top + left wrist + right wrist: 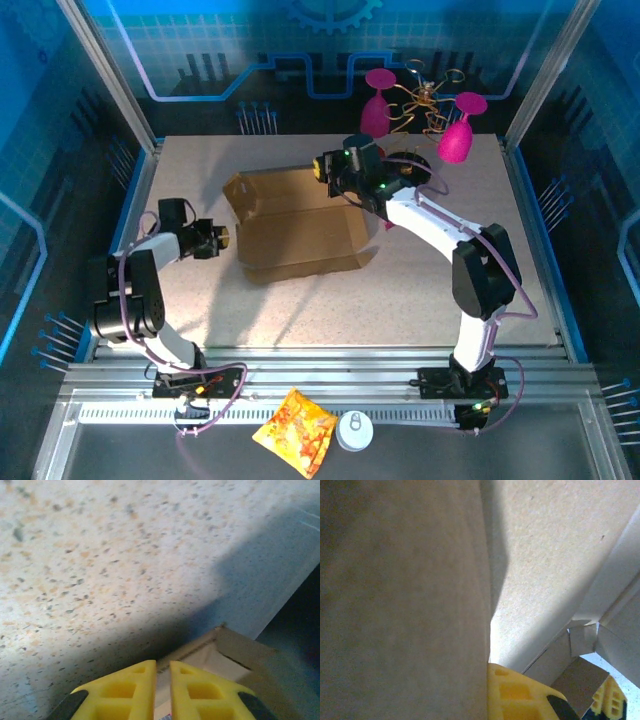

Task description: Fold the paper box

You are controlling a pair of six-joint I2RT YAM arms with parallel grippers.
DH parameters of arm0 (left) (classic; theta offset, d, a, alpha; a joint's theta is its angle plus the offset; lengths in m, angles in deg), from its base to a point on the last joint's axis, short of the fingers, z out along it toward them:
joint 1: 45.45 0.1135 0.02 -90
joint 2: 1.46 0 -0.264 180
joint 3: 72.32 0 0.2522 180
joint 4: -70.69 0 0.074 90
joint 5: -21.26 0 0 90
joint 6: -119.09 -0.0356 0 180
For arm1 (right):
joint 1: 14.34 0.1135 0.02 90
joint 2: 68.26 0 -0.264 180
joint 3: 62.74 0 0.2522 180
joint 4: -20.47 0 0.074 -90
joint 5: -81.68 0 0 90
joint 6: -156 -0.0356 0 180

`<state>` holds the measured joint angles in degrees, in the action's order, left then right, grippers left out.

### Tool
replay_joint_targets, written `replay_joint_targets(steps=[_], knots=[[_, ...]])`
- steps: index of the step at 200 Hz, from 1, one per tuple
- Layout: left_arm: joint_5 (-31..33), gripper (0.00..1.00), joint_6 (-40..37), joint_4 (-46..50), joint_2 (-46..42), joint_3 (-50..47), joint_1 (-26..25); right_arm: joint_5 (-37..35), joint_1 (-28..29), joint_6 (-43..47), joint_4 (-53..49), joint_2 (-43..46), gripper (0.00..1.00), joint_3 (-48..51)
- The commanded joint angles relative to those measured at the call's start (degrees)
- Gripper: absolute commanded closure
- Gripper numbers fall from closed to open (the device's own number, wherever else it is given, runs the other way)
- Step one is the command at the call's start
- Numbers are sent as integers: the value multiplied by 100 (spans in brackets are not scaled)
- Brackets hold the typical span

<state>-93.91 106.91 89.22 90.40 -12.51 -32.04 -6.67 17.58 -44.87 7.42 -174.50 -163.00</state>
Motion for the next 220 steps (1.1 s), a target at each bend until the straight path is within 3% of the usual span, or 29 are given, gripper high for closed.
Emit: replay_joint_targets(steps=[1,29,48,74,90,102,118,138,167,220], knots=[[-71,67,-524,518,-594,487,83,-207,-15,230,-343,353,100,-386],[297,57,-1339,1282,-1185,1036,91,-224,-28,222,-583,350,100,-593],[107,64,-2410,1489,-1065,1560,84,-209,-28,217,-745,312,100,-715],[-30,72,-4498,1963,-851,2037,28,-100,-47,184,-789,213,100,-869],[-14,71,-5412,1993,-1053,1968,15,-29,-80,350,-1042,171,100,-1071],[-50,64,-5820,1830,-1389,1828,15,-23,-113,441,-1174,169,100,-1115],[156,53,-6208,1892,-1783,1845,-129,2,-125,431,-1155,179,100,-1040],[725,45,-6537,2040,-1973,1944,-674,53,-141,417,-1098,152,100,-989],[1630,42,-6009,1708,-2515,1632,-1033,52,-186,408,-1119,119,100,-982],[1387,40,-6630,2436,-2281,1851,-1101,190,-252,320,-1020,34,100,-1020]])
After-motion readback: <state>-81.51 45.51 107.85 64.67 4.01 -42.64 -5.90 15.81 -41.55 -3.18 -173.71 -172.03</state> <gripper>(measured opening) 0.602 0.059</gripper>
